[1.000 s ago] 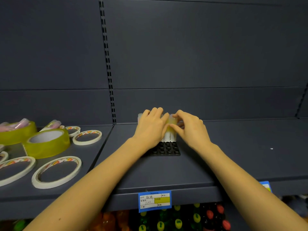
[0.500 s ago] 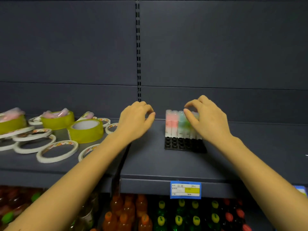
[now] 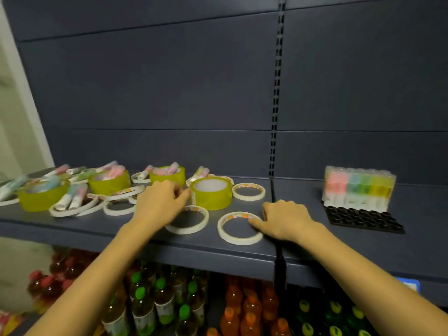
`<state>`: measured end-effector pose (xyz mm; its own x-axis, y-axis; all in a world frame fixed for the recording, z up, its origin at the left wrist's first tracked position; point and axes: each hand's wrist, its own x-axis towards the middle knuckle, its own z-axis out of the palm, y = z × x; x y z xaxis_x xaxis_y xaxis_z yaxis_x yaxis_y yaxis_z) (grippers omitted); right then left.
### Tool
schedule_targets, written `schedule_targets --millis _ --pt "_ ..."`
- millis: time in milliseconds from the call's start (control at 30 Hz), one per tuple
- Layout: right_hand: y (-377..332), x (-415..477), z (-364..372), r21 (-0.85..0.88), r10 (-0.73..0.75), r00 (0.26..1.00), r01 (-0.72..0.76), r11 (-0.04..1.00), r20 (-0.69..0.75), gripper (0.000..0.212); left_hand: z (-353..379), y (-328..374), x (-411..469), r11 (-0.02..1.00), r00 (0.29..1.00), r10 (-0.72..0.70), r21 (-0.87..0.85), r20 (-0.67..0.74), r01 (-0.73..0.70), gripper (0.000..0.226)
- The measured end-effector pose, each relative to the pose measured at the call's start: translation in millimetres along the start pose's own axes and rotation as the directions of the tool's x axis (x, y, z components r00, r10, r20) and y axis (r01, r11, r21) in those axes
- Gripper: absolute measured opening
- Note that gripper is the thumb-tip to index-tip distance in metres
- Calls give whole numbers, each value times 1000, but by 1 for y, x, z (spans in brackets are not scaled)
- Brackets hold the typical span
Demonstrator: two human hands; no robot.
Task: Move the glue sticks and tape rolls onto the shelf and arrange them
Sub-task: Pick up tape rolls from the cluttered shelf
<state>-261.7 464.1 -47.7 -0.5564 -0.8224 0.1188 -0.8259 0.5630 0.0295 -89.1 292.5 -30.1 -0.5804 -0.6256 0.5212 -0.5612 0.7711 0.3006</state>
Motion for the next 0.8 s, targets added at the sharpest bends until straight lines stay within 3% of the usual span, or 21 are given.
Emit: schedule_targets --millis 100,200,500,633,800 --pt "-12 0 -2 -5 -14 999 15 1000 46 43 -3 -27 -2 995 997 -47 95 62 41 47" --pt "-16 -6 -6 34 -8 999 6 999 41 48 5 -36 -6 990 982 -69 132 175 46 52" --pt "-7 -52 -9 163 203 963 -175 971 -178 52 18 -52 -1 989 966 11 141 257 -49 41" --pt "5 -80 -11 200 316 916 -271 941 -248 51 9 -38 -1 993 961 119 -13 251 -120 49" --pt "30 -119 -18 180 425 848 -387 905 -316 51 4 18 -6 933 950 297 -242 96 -267 51"
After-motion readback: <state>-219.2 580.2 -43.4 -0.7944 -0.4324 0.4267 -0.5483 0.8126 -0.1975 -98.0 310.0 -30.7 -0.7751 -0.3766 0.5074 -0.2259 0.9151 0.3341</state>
